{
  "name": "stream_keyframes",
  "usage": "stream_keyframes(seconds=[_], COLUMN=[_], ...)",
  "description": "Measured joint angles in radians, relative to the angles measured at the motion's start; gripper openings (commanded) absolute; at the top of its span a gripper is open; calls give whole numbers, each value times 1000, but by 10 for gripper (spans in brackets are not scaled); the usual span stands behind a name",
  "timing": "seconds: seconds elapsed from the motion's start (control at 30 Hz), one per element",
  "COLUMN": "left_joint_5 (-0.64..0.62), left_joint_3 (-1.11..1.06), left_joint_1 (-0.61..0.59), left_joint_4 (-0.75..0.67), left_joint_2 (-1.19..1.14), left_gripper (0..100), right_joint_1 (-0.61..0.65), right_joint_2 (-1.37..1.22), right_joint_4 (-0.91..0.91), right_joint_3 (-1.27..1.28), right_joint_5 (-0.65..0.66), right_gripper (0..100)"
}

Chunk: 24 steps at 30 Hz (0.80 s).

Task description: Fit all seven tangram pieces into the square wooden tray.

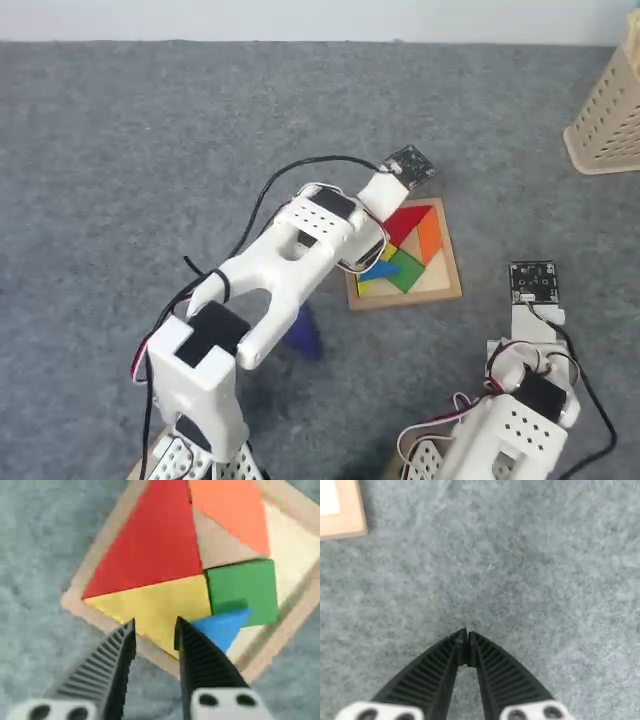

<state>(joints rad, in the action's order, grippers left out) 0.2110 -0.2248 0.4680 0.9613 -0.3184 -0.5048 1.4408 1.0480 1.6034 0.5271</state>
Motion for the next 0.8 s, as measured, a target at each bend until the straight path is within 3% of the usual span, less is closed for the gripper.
stream_keyframes(seconds=[0.8], left_joint_5=[-11], left_joint_3=[2], left_joint_1=[58], left_joint_4=[147], left_joint_2=[18], left_gripper=[119], right_joint_1=[0], right_joint_2=[0], right_joint_4=[0], right_joint_3=[0], right_joint_5=[0], right_gripper=[9])
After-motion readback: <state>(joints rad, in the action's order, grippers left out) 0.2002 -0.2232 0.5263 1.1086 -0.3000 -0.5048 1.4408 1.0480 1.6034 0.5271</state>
